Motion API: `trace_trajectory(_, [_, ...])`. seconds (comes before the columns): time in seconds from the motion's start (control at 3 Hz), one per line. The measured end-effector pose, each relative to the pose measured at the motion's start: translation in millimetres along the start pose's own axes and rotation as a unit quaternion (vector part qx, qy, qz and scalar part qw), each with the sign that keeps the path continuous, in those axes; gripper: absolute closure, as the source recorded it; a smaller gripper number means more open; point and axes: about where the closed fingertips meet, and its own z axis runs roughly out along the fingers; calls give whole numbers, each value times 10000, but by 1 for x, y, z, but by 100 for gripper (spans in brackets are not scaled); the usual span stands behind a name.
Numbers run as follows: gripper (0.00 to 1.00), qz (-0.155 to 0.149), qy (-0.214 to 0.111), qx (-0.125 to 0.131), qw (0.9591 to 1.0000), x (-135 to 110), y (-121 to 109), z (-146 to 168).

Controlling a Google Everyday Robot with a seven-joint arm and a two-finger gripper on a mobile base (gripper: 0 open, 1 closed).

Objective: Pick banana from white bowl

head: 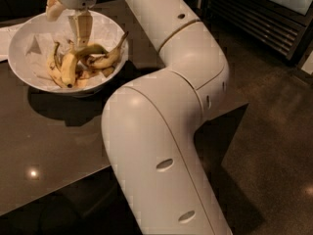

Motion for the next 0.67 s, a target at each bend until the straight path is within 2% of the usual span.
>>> trace_trajectory(0.33, [34,128,-57,-129,9998,5,5,11])
trace_trajectory(0.67, [40,222,-78,-256,9994,9,10,19])
